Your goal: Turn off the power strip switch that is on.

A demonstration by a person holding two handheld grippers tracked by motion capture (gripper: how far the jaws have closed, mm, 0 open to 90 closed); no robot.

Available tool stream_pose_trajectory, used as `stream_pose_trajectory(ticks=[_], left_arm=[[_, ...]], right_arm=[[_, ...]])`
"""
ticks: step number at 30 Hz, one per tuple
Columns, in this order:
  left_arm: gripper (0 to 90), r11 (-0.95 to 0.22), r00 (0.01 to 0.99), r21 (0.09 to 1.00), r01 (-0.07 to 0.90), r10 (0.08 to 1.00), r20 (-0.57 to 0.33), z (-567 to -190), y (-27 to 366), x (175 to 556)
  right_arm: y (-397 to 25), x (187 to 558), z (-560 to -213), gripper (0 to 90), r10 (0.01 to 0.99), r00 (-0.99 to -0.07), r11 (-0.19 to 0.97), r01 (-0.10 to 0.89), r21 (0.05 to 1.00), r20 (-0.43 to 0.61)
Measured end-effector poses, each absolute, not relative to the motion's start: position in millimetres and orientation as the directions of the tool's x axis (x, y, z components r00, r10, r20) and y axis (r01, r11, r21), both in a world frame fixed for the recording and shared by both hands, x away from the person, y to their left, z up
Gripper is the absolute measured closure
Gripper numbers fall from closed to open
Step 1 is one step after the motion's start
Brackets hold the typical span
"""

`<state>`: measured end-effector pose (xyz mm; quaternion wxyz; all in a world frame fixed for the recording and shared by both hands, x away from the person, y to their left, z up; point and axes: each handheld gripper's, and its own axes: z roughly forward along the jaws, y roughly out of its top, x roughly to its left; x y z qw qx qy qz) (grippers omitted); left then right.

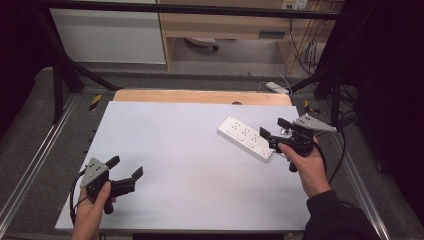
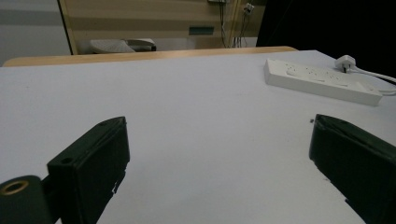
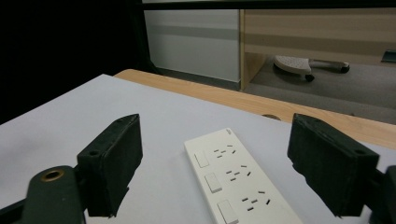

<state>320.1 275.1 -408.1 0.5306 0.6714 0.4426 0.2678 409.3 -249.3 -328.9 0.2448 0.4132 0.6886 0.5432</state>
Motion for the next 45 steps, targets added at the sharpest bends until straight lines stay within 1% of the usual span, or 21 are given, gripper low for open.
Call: stream_pose_trajectory(ticks=[1, 3, 4, 5, 7, 8, 9, 10, 13, 16, 20, 27, 33, 34, 35, 36, 42, 45], left_arm=[[4.8, -0.045, 0.465, 0.950, 0.310, 0.879, -0.110, -408.1, 275.2, 320.1], [4.9, -0.045, 0.464, 0.950, 0.308, 0.879, -0.109, -408.0, 275.1, 320.0], [4.8, -0.045, 0.464, 0.950, 0.308, 0.879, -0.109, -408.0, 275.1, 320.0], [4.8, -0.045, 0.464, 0.950, 0.308, 0.879, -0.109, -408.0, 275.2, 320.0], [4.8, -0.041, 0.463, 0.951, 0.308, 0.879, -0.112, -408.1, 275.1, 320.1], [4.9, -0.040, 0.463, 0.950, 0.309, 0.879, -0.114, -408.2, 275.0, 320.2], [4.9, -0.040, 0.464, 0.950, 0.309, 0.879, -0.113, -408.2, 275.1, 320.2], [4.8, -0.040, 0.464, 0.951, 0.308, 0.879, -0.113, -408.1, 275.1, 320.1], [4.9, -0.046, 0.465, 0.949, 0.311, 0.878, -0.110, -408.1, 275.5, 320.1], [4.9, -0.045, 0.465, 0.950, 0.309, 0.879, -0.109, -408.1, 275.7, 320.5], [4.9, -0.043, 0.464, 0.951, 0.307, 0.879, -0.110, -407.9, 275.8, 320.2], [4.9, -0.042, 0.465, 0.951, 0.307, 0.878, -0.111, -407.9, 275.4, 320.3], [4.9, -0.043, 0.464, 0.951, 0.307, 0.879, -0.110, -407.9, 275.9, 320.3], [4.9, -0.043, 0.464, 0.951, 0.307, 0.879, -0.110, -407.9, 275.9, 320.3], [4.9, -0.044, 0.464, 0.951, 0.306, 0.879, -0.109, -407.8, 275.8, 320.2], [4.9, -0.044, 0.465, 0.951, 0.307, 0.878, -0.110, -407.7, 275.7, 320.1], [4.9, -0.042, 0.462, 0.951, 0.306, 0.880, -0.110, -407.7, 275.9, 320.1], [4.9, -0.043, 0.462, 0.951, 0.306, 0.880, -0.109, -407.6, 275.7, 320.1]], right_arm=[[-247.7, 411.1, -328.6, 22.4, 0.834, -0.540, 0.066, 0.302, 0.951, 0.113], [-246.8, 412.0, -328.2, 23.6, 0.834, -0.540, 0.064, 0.303, 0.951, 0.116], [-245.6, 413.6, -327.0, 26.7, 0.832, -0.543, 0.063, 0.299, 0.952, 0.116], [-245.6, 413.6, -327.0, 26.7, 0.832, -0.543, 0.063, 0.299, 0.952, 0.116], [-244.5, 415.3, -325.9, 30.0, 0.831, -0.545, 0.062, 0.297, 0.953, 0.115], [-243.4, 417.4, -325.1, 35.6, 0.830, -0.546, 0.060, 0.296, 0.953, 0.117], [-243.4, 417.4, -325.1, 35.6, 0.830, -0.546, 0.060, 0.296, 0.953, 0.117], [-242.7, 419.6, -325.2, 39.6, 0.829, -0.547, 0.062, 0.296, 0.953, 0.117], [-240.3, 423.3, -326.6, 46.7, 0.824, -0.554, 0.066, 0.297, 0.953, 0.116], [-239.0, 425.4, -327.6, 49.1, 0.821, -0.559, 0.068, 0.295, 0.953, 0.114], [-236.8, 429.9, -329.5, 57.1, 0.812, -0.569, 0.060, 0.299, 0.952, 0.128], [-232.7, 436.3, -331.3, 71.8, 0.807, -0.580, 0.070, 0.290, 0.955, 0.117], [-232.4, 440.0, -330.5, 80.2, 0.801, -0.586, 0.063, 0.285, 0.956, 0.122], [-232.4, 440.0, -330.5, 80.2, 0.801, -0.586, 0.063, 0.285, 0.956, 0.122], [-232.6, 440.9, -329.2, 83.2, 0.801, -0.587, 0.066, 0.281, 0.957, 0.117], [-232.6, 441.0, -328.7, 84.4, 0.801, -0.587, 0.066, 0.281, 0.957, 0.117], [-232.6, 444.2, -324.5, 89.5, 0.799, -0.588, 0.063, 0.283, 0.957, 0.121], [-232.0, 445.3, -323.4, 90.0, 0.799, -0.589, 0.064, 0.285, 0.956, 0.122]])
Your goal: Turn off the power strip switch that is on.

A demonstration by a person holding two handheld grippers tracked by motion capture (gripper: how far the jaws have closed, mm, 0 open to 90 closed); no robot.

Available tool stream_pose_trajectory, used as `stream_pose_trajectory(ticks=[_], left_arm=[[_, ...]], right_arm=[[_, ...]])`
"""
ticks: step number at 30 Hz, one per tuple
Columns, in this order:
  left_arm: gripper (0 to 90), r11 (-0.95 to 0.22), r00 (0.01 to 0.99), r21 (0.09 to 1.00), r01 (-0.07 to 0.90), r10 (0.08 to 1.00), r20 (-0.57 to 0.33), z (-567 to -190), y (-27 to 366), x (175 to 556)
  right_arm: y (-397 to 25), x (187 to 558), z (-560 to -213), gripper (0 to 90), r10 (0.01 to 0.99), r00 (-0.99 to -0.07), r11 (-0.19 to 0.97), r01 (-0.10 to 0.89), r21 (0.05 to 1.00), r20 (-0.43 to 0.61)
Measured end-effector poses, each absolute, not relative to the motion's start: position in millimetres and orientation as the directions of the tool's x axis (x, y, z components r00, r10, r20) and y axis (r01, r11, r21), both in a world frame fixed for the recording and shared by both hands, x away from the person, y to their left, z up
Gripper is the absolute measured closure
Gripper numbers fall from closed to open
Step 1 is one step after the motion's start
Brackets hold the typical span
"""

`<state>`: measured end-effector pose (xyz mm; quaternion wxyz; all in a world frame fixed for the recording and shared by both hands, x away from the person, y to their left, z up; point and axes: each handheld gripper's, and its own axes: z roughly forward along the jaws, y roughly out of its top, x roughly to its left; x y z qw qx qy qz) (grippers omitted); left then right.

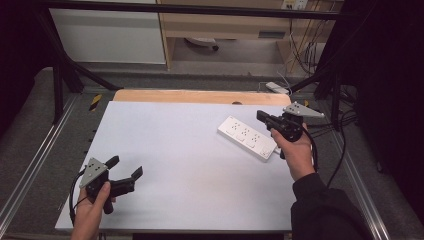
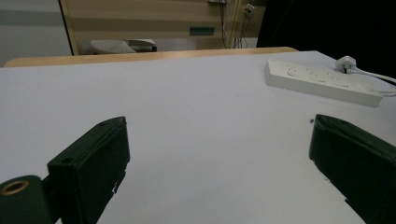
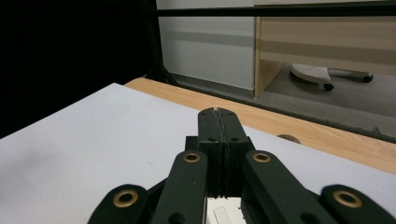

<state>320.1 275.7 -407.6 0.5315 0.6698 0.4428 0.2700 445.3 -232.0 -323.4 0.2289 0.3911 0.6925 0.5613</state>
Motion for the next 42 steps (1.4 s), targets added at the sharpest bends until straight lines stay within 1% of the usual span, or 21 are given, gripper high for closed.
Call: stream_pose_trajectory(ticks=[11, 18, 42], left_arm=[[4.9, -0.044, 0.458, 0.951, 0.307, 0.883, -0.107, -407.8, 275.7, 320.3], [4.9, -0.056, 0.453, 0.950, 0.306, 0.887, -0.093, -407.8, 276.3, 321.1], [5.0, -0.060, 0.452, 0.949, 0.310, 0.887, -0.092, -408.4, 275.5, 323.1]], right_arm=[[-222.3, 456.5, -320.3, 90.0, 0.795, -0.598, 0.095, 0.291, 0.952, 0.103], [-217.7, 468.7, -327.6, 90.0, 0.801, -0.589, 0.109, 0.316, 0.943, 0.105], [-207.6, 490.2, -343.3, 90.0, 0.814, -0.571, 0.144, 0.381, 0.913, 0.110]])
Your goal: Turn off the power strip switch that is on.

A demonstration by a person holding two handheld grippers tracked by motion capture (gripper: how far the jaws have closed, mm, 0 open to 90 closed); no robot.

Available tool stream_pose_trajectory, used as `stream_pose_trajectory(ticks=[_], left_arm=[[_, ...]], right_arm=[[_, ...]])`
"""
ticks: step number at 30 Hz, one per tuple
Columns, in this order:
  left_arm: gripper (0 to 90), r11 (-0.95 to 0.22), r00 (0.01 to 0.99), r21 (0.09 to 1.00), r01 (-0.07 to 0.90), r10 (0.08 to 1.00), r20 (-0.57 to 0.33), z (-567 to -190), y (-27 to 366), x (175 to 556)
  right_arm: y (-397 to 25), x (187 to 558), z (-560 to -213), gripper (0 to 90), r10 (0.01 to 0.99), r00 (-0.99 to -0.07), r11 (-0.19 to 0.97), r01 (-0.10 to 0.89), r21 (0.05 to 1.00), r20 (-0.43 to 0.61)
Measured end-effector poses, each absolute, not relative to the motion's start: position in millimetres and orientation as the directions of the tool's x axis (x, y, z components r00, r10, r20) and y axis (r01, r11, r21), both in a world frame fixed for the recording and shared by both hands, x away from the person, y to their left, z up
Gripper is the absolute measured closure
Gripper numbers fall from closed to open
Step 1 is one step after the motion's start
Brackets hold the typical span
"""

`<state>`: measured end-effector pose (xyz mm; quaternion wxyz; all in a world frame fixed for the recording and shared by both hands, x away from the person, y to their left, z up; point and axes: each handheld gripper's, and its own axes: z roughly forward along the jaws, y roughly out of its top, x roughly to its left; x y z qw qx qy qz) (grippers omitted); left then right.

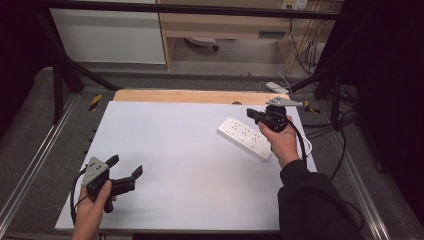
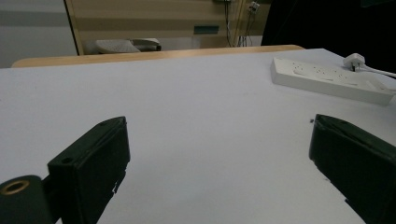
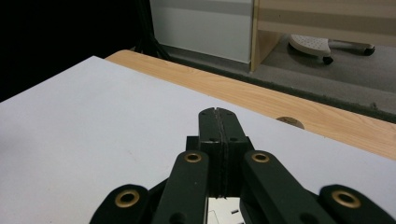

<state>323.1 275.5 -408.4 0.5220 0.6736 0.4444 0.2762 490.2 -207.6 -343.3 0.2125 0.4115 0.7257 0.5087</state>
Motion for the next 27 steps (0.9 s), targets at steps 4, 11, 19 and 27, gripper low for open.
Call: stream_pose_trajectory(ticks=[4, 11, 19, 27], left_arm=[[4.9, -0.060, 0.453, 0.949, 0.308, 0.887, -0.091, -408.3, 274.5, 323.1], [4.9, -0.056, 0.456, 0.949, 0.309, 0.885, -0.096, -409.3, 273.7, 324.2], [4.9, -0.064, 0.456, 0.948, 0.311, 0.886, -0.089, -409.8, 273.0, 323.9], [5.0, -0.067, 0.458, 0.948, 0.310, 0.884, -0.088, -409.7, 273.2, 323.6]], right_arm=[[-204.1, 492.1, -347.6, 90.0, 0.814, -0.570, 0.148, 0.392, 0.908, 0.113], [-197.0, 498.1, -355.6, 90.0, 0.810, -0.575, 0.153, 0.399, 0.904, 0.117], [-192.9, 503.2, -364.5, 90.0, 0.802, -0.585, 0.158, 0.408, 0.899, 0.125], [-191.9, 505.7, -367.2, 90.0, 0.800, -0.586, 0.162, 0.416, 0.895, 0.127]])
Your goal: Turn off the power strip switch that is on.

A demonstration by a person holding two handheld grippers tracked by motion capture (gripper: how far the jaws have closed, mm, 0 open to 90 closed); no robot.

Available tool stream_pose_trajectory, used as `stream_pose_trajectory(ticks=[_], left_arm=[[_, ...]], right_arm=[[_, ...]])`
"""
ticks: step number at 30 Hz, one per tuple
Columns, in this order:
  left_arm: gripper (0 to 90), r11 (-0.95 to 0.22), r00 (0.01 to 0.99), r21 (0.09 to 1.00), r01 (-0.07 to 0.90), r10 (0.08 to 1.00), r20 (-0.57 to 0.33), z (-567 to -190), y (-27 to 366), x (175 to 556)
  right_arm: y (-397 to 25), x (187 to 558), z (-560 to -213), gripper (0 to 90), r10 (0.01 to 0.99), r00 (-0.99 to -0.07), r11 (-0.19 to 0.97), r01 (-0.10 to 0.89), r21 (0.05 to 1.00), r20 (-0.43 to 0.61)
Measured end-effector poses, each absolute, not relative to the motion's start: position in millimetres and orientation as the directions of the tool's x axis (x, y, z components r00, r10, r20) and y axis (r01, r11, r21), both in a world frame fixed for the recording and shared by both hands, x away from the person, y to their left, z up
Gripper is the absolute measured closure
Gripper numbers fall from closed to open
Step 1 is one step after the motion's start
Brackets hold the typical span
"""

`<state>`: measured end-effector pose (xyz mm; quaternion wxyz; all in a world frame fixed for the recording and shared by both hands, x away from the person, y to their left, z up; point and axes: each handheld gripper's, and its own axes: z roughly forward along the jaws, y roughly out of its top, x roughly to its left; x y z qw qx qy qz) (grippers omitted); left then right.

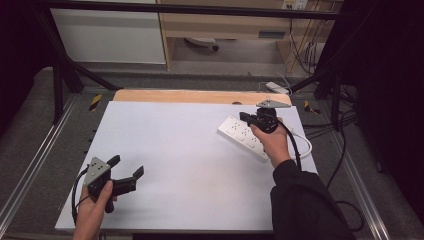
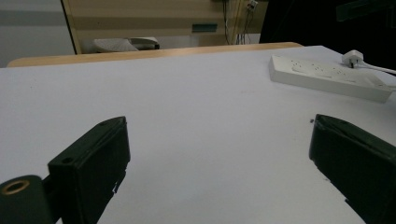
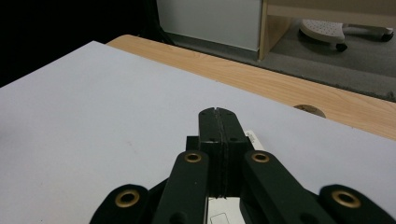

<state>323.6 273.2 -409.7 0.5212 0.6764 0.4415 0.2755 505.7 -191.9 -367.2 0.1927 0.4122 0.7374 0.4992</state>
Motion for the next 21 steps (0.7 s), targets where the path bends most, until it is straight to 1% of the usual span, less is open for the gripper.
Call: stream_pose_trajectory(ticks=[21], left_arm=[[4.9, -0.076, 0.463, 0.949, 0.305, 0.883, -0.079, -409.0, 272.2, 323.5]], right_arm=[[-181.2, 516.5, -382.5, 90.0, 0.798, -0.587, 0.184, 0.452, 0.873, 0.136]])
